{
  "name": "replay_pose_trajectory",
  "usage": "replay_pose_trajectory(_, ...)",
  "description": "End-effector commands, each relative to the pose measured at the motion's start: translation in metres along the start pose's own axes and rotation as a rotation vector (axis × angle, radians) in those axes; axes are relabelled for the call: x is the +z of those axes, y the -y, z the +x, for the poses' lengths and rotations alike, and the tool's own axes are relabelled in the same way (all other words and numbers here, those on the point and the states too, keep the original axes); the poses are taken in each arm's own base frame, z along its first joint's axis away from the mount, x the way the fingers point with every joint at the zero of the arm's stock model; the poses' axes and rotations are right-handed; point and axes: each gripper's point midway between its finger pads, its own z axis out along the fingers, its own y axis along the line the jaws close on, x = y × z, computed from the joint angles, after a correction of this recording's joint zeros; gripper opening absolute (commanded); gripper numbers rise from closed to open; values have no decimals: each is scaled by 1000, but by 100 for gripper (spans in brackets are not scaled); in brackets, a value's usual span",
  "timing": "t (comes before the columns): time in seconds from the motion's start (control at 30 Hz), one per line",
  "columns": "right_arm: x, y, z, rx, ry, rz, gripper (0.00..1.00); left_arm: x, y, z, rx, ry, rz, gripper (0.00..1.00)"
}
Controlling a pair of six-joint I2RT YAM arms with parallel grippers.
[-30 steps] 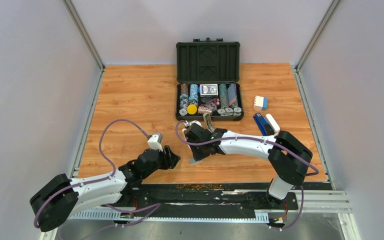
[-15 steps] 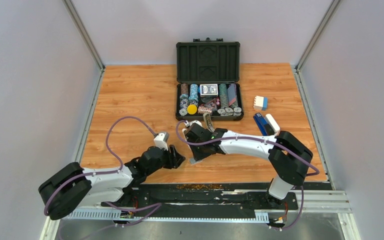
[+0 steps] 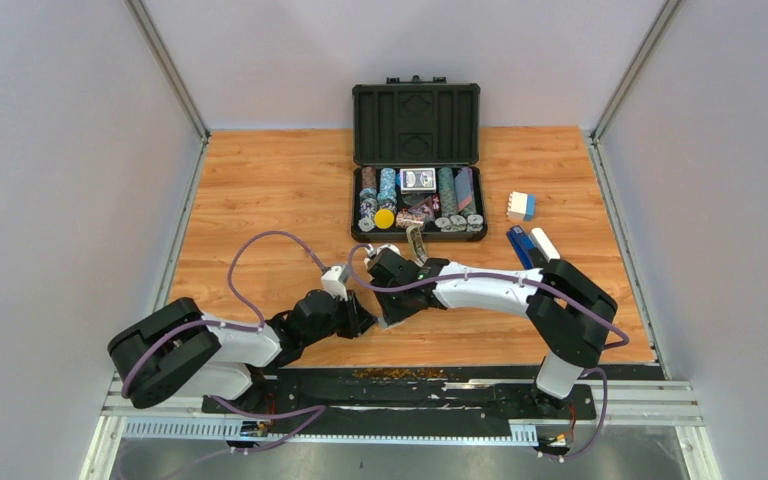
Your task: Load the staples into the stapler
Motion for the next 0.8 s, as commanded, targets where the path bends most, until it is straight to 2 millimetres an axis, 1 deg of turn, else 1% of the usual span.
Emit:
replay_pose_trajectory(0.0,5,-8,-4,12,8,-44,29,6,16,-2,-2,0,50,24)
replay_pose_trajectory(0.03,4,-13,-2,13,-1,-75,29,7,17,0,-1,-5,53,22)
replay_pose_trajectory(0.1,2,-19,-3,18,0,-107,29,10,20,2,-3,-9,60,21)
replay_pose_trajectory(0.3,-9,-33,-13,11,45,-191,26,14,22,5,-13,-16,65,19)
replay_pose_trajectory(0.37,-14,-37,-16,6,61,-215,25,13,21,5,-14,-15,62,16)
replay_pose_trajectory(0.63,-30,-43,-24,-29,130,-269,18,12,18,2,-13,-1,41,15)
replay_pose_trajectory(0.77,-42,-47,-30,-51,185,-309,17,12,18,2,-14,-3,37,14)
